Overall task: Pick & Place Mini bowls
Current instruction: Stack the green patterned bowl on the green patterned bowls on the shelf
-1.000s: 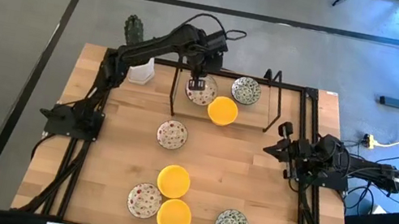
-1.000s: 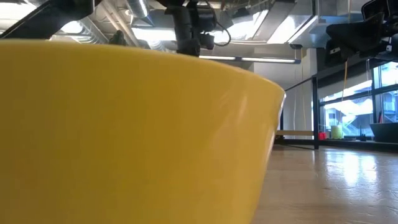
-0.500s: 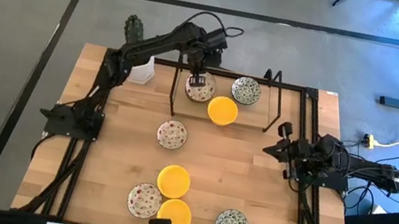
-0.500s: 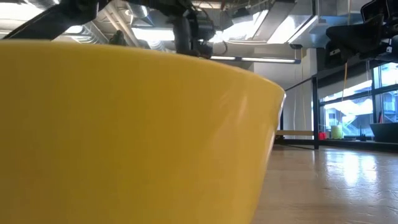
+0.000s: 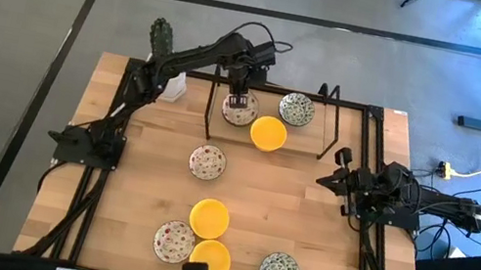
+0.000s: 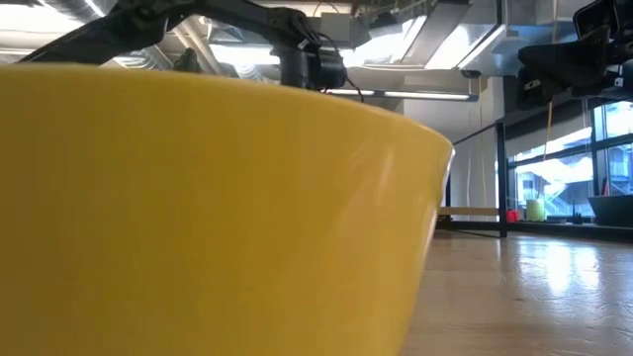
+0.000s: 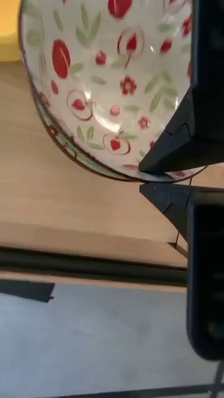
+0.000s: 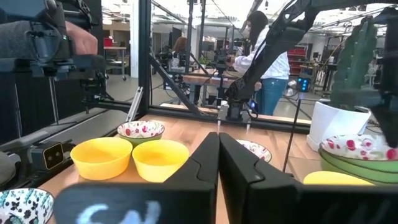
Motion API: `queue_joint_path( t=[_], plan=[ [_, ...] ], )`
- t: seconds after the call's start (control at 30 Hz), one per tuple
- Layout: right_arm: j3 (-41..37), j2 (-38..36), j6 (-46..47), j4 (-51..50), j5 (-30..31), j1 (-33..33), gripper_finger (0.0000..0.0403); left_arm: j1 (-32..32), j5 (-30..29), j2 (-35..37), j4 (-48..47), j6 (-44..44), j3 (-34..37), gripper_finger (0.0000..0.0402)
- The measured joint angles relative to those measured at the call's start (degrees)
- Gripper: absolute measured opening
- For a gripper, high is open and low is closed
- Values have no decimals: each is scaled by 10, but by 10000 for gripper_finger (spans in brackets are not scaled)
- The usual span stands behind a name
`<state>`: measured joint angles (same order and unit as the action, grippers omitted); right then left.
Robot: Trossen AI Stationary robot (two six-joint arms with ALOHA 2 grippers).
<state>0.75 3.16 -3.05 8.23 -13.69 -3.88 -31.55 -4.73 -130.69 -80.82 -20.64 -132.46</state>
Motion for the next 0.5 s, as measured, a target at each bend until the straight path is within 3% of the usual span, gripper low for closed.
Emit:
queue_joint_path(
  t=[0.5],
  plan=[
    [0, 0, 0, 0, 0, 0, 12, 39, -67, 7, -1, -55, -11, 137]
  ],
)
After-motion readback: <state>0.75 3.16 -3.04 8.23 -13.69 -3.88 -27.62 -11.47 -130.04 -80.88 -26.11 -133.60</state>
